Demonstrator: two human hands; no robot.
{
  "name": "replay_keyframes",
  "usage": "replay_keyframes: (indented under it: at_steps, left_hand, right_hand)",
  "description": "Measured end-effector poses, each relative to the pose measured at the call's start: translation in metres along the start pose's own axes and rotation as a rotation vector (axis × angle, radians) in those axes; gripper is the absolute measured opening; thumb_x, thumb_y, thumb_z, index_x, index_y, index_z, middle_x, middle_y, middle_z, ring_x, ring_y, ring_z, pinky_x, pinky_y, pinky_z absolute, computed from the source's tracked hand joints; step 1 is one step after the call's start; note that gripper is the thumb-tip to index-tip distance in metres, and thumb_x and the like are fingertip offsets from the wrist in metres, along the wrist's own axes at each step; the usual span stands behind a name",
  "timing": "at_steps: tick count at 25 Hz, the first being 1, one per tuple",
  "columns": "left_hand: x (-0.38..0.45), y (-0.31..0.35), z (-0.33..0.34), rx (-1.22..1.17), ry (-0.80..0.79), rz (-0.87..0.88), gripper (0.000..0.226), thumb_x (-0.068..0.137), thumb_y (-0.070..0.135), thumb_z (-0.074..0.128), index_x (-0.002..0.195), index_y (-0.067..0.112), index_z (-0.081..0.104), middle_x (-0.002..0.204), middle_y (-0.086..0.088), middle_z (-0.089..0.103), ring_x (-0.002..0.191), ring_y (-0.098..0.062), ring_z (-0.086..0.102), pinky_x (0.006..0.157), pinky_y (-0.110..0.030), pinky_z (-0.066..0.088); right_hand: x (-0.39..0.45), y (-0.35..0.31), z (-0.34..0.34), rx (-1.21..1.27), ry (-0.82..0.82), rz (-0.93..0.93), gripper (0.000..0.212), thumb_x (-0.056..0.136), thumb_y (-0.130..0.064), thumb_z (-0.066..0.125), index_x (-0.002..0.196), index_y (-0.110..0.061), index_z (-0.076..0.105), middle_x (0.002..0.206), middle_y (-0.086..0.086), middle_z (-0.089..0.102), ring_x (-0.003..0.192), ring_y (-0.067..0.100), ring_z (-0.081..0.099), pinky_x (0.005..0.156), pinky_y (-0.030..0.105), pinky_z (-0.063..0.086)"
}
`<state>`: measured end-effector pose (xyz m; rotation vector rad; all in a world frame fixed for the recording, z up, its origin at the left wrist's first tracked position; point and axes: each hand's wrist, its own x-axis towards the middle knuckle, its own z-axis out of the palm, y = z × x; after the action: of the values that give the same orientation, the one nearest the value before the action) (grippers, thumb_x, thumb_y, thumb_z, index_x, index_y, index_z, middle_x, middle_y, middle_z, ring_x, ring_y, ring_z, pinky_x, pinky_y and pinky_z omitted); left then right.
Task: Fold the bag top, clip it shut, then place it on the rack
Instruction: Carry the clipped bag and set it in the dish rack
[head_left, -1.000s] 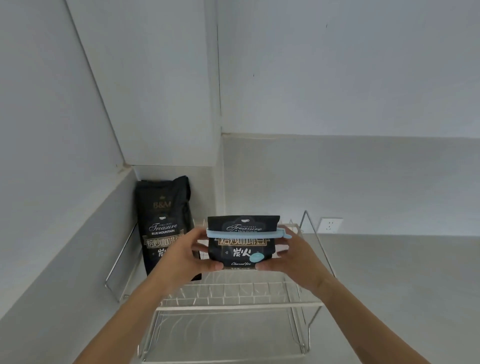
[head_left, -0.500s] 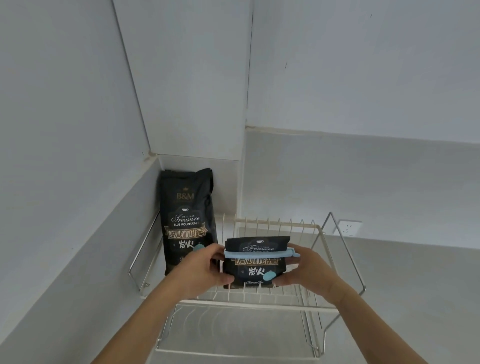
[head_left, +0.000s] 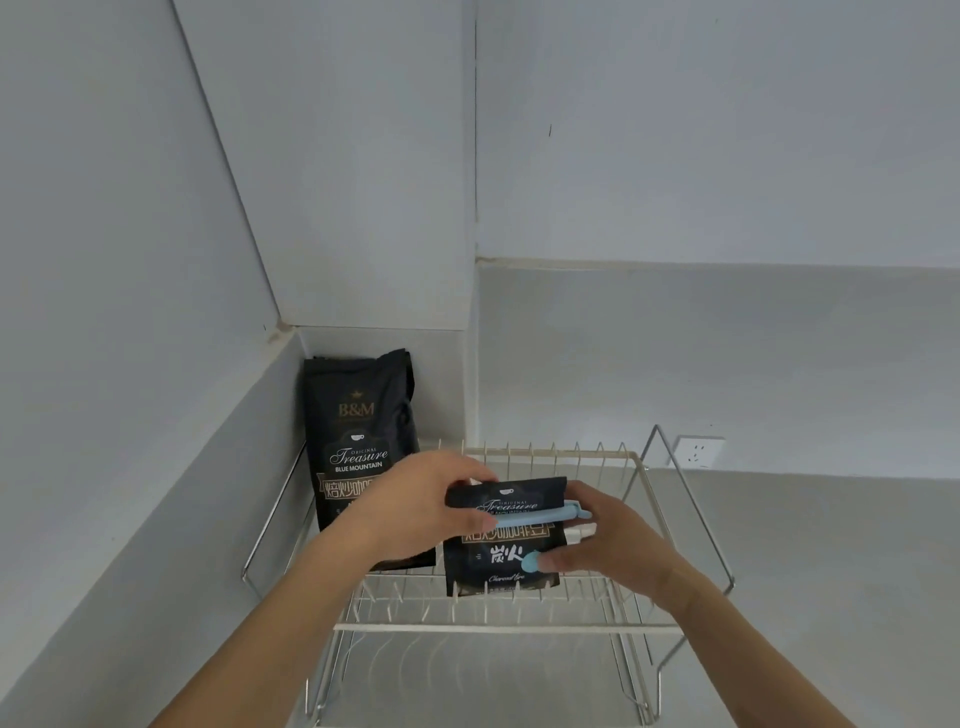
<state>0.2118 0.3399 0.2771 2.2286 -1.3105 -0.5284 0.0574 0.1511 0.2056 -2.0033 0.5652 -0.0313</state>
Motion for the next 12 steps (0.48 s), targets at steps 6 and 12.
replay_keyframes:
  at_steps: [6, 12]
  left_hand:
    - [0.03, 0.009, -0.005, 0.245, 0.01, 0.075, 0.013, 0.085, 0.035, 0.067, 0.096, 0.031, 0.07, 0.093, 0.01, 0.072, 0.086, -0.011, 0.063, 0.083, -0.036, 0.053]
    - [0.061, 0.005, -0.018, 0.329, 0.054, 0.103, 0.014, 0.089, 0.034, 0.061, 0.101, 0.031, 0.067, 0.095, 0.007, 0.073, 0.09, -0.013, 0.062, 0.092, -0.039, 0.045]
  right_hand:
    - [0.011, -0.007, -0.002, -0.114, 0.007, -0.029, 0.069, 0.058, -0.037, 0.088, 0.119, -0.034, 0.056, 0.115, -0.016, 0.067, 0.109, 0.009, 0.058, 0.088, 0.027, 0.05]
    - [0.032, -0.022, -0.011, -0.183, 0.112, -0.067, 0.068, 0.062, -0.035, 0.086, 0.121, -0.028, 0.053, 0.111, -0.013, 0.066, 0.103, 0.012, 0.06, 0.085, 0.027, 0.051]
